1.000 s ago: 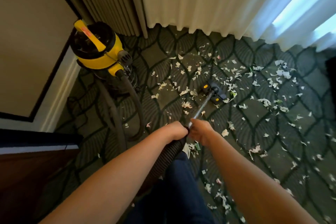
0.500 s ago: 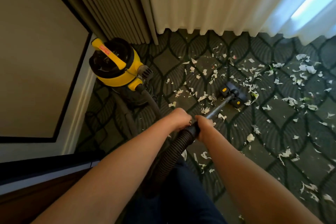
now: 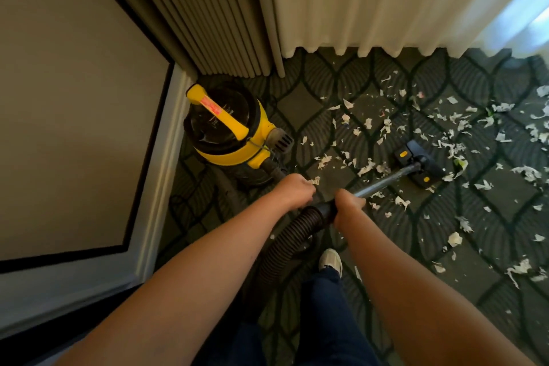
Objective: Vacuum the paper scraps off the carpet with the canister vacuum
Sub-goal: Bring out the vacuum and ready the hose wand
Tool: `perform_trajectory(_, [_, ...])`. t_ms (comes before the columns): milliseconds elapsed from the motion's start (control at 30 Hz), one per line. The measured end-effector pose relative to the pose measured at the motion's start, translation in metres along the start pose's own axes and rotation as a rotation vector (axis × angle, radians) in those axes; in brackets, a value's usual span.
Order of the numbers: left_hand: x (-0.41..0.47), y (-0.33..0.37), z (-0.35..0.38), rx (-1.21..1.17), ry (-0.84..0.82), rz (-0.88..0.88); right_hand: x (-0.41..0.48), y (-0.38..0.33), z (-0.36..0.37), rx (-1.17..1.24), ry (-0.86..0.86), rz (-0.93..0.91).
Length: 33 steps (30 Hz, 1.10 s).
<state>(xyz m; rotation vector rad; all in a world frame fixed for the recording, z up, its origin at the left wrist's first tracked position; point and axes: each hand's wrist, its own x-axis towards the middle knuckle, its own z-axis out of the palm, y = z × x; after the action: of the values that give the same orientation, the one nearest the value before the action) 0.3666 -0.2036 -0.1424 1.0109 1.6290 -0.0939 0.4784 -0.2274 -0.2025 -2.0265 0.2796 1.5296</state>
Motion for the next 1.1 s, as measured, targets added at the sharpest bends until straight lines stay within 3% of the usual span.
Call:
perform_trajectory(300, [0.053,-0.061,-0.105,0.052,-0.085,-0.022,-0.02,0.036,0.127,0.075,0.081,0.022])
perform_trajectory(567, [0.087,-0.143,-0.188,-0.039,-0.095,-0.096,-0.05,0.091,0.238,0.119,0.107,0.024])
perform_trajectory(833, [0.125,-0.197,-0.234,-0.358,0.006,-0.273,-0.044,0.119,0.297,0.044,0.153,0.05])
perform_trajectory(1100, [0.17,-0.217,-0.241,-0.585,0.055,-0.275,-0.018,0.116,0.309,0.016,0.213,0.046])
